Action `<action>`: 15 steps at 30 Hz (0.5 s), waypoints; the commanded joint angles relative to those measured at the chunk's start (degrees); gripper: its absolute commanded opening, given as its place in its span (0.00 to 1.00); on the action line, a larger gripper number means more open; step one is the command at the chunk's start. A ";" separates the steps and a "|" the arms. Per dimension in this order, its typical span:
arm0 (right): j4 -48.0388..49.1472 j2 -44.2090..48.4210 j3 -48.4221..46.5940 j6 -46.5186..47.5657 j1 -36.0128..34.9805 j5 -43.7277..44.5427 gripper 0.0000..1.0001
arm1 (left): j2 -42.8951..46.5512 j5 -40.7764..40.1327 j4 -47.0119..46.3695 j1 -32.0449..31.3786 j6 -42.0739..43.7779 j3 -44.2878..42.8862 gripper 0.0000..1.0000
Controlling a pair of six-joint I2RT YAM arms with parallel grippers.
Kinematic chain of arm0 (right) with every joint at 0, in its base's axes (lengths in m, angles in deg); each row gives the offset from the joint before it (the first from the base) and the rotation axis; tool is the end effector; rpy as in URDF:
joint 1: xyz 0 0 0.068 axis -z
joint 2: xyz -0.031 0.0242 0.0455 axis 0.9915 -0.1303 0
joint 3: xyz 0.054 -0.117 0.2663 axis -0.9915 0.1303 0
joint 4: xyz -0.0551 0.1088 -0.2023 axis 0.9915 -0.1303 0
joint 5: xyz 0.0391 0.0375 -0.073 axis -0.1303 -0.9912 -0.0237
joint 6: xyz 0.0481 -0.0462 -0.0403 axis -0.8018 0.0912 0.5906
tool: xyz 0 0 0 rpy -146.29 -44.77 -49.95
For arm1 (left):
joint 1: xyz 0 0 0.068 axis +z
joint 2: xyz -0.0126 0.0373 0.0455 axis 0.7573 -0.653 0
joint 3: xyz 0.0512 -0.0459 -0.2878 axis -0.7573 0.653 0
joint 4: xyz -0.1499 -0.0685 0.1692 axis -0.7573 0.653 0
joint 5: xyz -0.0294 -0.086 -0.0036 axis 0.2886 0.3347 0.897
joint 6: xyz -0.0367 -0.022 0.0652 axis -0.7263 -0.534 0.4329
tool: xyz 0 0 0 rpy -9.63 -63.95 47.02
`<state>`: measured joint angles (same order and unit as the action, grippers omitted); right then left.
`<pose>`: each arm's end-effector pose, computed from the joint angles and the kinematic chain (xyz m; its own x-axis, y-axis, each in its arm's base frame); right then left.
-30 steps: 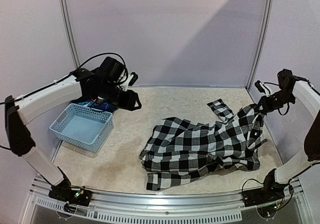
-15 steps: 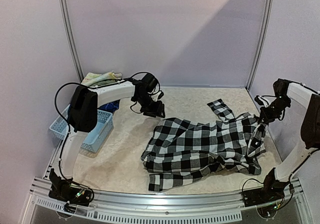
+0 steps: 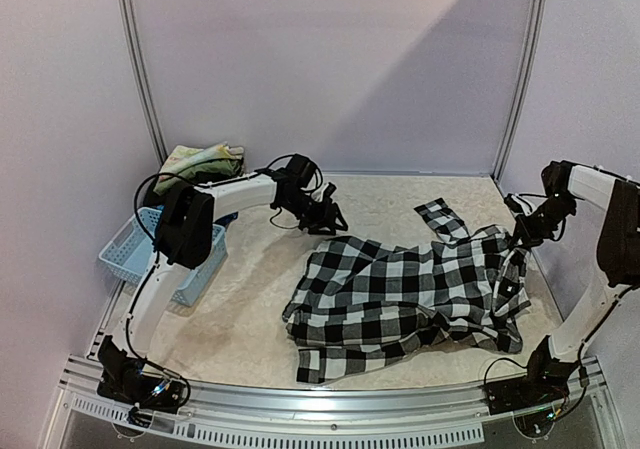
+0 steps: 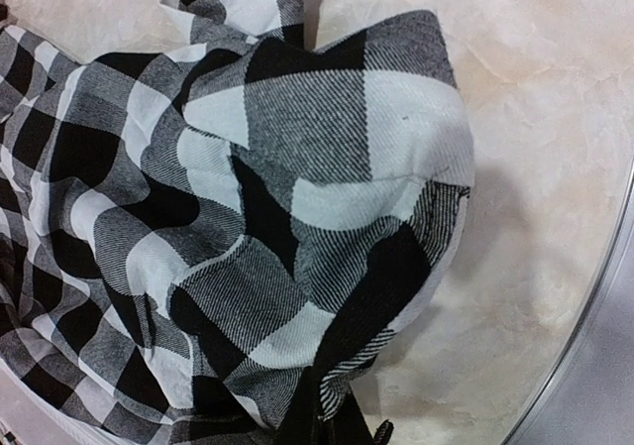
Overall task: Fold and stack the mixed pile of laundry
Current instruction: Flatten out the crumpled shirt at the center of the board.
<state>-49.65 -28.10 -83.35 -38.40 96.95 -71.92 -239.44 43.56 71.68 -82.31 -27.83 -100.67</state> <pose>0.2856 -0.0521 0.2309 -0.9595 -0.1530 -0.2365 -0.2088 0.9499 0.2328 0.4537 -0.3375 0.1210 -0.9541 0.1334 -0.2681 0.2817 0.7038 -0.6522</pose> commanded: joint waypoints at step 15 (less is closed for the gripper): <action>0.91 -3.13 -4.67 -2.69 0.20 -4.52 0.02 | 2.26 0.51 12.35 0.06 12.79 2.37 0.33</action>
<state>-49.15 -30.48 -86.06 -40.26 96.95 -74.48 -238.46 46.95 76.40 -82.31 -21.10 -99.24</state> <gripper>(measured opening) 0.018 0.392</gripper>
